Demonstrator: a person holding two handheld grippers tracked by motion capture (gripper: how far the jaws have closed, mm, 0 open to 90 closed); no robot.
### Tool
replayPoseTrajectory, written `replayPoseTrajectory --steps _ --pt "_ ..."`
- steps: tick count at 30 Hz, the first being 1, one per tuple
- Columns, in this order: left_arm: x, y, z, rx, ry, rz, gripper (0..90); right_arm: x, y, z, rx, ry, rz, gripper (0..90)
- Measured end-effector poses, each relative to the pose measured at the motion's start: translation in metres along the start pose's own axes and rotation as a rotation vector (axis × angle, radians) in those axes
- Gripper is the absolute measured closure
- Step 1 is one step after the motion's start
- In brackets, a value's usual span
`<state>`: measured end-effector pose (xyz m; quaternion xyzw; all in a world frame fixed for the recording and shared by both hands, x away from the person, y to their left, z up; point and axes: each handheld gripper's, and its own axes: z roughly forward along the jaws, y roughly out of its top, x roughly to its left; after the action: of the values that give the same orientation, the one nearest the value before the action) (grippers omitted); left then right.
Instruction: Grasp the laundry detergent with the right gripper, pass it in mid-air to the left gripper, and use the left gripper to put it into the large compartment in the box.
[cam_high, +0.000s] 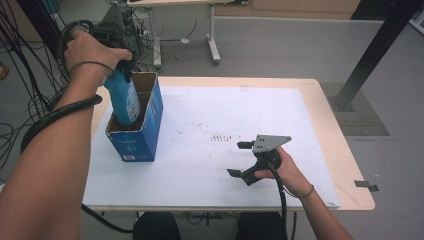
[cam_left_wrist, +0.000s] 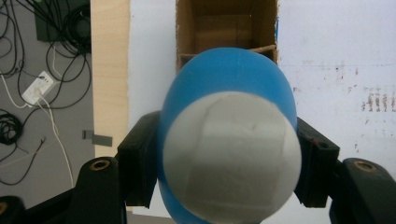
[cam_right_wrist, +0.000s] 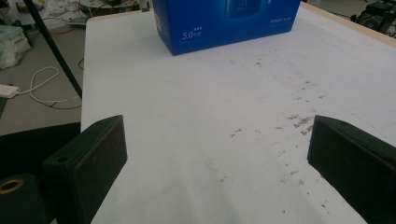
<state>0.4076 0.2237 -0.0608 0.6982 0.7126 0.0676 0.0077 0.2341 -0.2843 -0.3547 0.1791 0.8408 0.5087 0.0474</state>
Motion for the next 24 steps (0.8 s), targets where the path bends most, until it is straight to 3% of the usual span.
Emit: replayPoseTrajectory --steps 24 --pt "0.004 0.002 0.043 0.059 -0.011 -0.005 37.0 -0.001 -0.001 0.002 0.006 0.003 0.006 4.7"
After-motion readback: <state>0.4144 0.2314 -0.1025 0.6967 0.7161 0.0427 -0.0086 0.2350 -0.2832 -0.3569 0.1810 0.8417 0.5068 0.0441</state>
